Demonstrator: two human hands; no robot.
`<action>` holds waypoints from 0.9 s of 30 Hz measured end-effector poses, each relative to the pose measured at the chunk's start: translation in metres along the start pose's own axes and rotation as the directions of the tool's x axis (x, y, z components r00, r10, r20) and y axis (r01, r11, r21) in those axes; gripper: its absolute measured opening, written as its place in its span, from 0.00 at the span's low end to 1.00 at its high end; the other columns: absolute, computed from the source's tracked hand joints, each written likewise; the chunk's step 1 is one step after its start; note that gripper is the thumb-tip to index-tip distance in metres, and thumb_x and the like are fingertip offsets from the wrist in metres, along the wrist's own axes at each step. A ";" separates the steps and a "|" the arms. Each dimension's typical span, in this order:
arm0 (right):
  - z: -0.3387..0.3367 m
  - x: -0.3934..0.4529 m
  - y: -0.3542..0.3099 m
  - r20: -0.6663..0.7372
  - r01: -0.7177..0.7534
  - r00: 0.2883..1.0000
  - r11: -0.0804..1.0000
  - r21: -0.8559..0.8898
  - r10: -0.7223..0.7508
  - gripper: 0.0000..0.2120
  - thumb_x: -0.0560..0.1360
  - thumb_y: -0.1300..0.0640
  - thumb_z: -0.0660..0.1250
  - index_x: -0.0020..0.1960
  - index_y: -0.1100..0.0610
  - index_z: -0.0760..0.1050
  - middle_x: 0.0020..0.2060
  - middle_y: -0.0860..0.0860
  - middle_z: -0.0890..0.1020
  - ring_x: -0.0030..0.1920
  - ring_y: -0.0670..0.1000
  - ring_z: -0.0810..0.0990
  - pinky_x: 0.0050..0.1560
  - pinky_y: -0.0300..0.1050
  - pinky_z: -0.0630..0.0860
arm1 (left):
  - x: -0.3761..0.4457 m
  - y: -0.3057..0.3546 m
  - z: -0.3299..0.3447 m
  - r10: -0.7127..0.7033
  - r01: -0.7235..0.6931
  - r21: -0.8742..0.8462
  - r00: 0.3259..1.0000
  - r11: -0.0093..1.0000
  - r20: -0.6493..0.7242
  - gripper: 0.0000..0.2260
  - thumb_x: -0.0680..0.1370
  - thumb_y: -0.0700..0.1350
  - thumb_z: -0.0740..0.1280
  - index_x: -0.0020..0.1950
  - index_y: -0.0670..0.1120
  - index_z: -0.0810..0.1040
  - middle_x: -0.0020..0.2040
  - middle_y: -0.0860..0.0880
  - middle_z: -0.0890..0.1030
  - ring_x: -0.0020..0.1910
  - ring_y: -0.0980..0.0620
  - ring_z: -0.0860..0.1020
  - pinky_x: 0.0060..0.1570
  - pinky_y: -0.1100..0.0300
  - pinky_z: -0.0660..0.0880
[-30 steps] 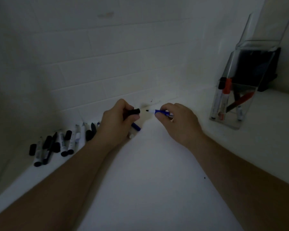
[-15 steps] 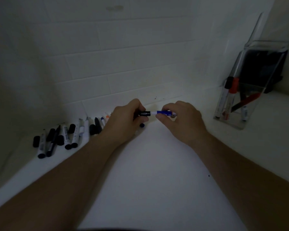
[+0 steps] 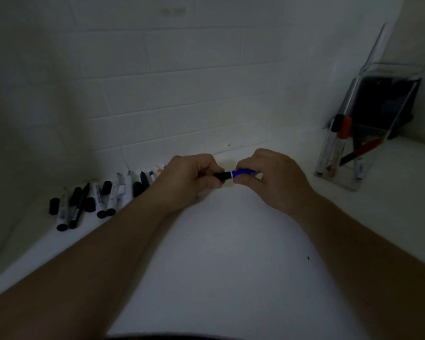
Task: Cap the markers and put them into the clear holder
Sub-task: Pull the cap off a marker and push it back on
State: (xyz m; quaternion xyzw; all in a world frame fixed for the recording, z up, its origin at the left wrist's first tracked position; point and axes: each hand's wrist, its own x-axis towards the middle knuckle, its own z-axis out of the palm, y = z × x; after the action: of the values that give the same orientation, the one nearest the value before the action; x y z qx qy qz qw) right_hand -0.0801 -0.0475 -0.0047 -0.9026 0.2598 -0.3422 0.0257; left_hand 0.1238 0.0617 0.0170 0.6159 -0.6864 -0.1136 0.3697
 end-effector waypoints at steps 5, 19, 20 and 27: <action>0.000 0.000 -0.003 -0.028 0.037 0.999 0.998 0.058 -0.036 0.15 0.73 0.40 0.66 0.48 0.48 0.84 0.37 0.47 0.79 0.37 0.49 0.77 0.37 0.50 0.76 | -0.003 0.000 -0.001 0.052 -0.052 -0.008 0.999 0.999 -0.013 0.06 0.70 0.40 0.77 0.42 0.51 0.84 0.37 0.53 0.84 0.36 0.52 0.81 0.38 0.57 0.75; -0.002 -0.006 -0.031 -0.014 -0.076 0.997 0.938 -0.337 0.075 0.10 0.80 0.48 0.62 0.59 0.40 0.76 0.45 0.42 0.82 0.54 0.54 0.76 0.65 0.65 0.64 | 0.002 0.003 0.016 0.068 -0.064 0.038 0.989 0.997 -0.134 0.05 0.77 0.43 0.71 0.50 0.52 0.81 0.40 0.55 0.84 0.38 0.58 0.81 0.44 0.56 0.78; -0.001 -0.005 -0.036 -0.031 -0.063 0.998 0.929 -0.365 0.056 0.10 0.80 0.51 0.63 0.60 0.41 0.76 0.45 0.43 0.82 0.55 0.55 0.76 0.65 0.66 0.63 | 0.003 0.004 0.018 0.052 -0.051 0.015 0.983 0.999 -0.173 0.04 0.78 0.44 0.71 0.51 0.52 0.80 0.41 0.57 0.84 0.39 0.58 0.81 0.44 0.54 0.79; -0.009 0.007 -0.049 -0.015 -0.112 0.994 0.977 -0.183 0.111 0.09 0.82 0.54 0.57 0.58 0.49 0.73 0.43 0.46 0.80 0.46 0.56 0.71 0.41 0.52 0.69 | 0.002 0.022 0.030 -0.036 -0.030 -0.177 0.933 0.984 -0.357 0.04 0.82 0.47 0.64 0.51 0.49 0.70 0.39 0.56 0.83 0.36 0.60 0.79 0.39 0.55 0.75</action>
State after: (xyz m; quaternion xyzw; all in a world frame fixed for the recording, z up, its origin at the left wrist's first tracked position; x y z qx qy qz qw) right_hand -0.0595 -0.0077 0.0172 -0.8843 0.3407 -0.3170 -0.0388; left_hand 0.0876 0.0552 0.0102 0.5913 -0.5934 -0.0615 0.5426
